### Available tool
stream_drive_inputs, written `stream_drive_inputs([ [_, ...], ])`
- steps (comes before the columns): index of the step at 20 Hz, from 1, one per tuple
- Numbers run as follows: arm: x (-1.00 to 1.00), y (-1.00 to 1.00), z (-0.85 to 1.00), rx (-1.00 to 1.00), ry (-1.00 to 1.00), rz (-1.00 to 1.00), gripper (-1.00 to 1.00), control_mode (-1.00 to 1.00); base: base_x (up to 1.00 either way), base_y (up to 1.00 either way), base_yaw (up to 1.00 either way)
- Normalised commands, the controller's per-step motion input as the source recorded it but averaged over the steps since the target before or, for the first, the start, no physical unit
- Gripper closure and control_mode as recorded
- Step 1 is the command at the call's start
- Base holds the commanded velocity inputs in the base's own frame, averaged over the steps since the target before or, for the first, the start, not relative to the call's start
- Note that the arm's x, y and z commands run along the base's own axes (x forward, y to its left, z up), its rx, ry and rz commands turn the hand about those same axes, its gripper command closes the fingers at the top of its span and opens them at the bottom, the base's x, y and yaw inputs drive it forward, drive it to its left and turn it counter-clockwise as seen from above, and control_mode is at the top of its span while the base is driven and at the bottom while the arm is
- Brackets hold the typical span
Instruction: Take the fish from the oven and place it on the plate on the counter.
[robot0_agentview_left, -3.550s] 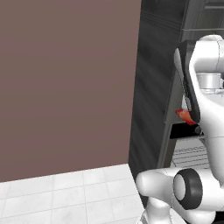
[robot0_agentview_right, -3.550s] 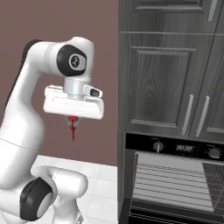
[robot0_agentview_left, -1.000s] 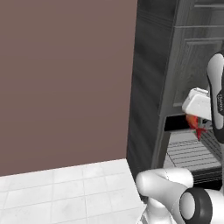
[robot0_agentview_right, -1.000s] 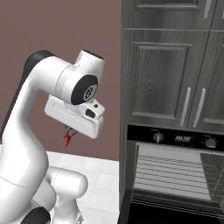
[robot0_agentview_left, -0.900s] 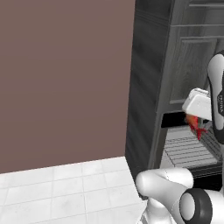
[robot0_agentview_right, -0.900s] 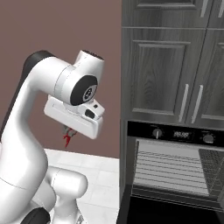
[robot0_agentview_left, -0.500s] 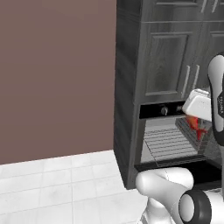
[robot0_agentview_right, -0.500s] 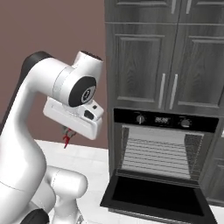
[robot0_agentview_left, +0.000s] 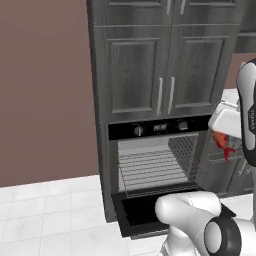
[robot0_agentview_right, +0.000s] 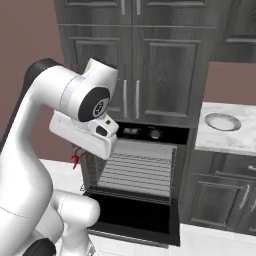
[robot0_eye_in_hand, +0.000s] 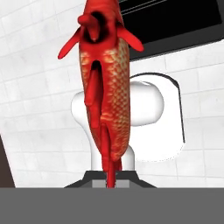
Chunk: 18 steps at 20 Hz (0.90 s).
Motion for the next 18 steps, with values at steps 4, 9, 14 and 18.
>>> stream_drive_inputs([
  [4,0.0,0.0,0.0,0.0,0.0,0.0,1.0,1.0,0.23,-1.0,0.03],
  [9,0.0,0.0,0.0,0.0,0.0,0.0,1.0,1.0,0.26,-1.0,0.03],
  [14,0.0,0.0,0.0,0.0,0.0,0.0,1.0,1.0,0.54,-1.0,0.13],
  [18,0.0,0.0,0.0,0.0,0.0,0.0,1.0,1.0,0.67,-1.0,0.22],
])
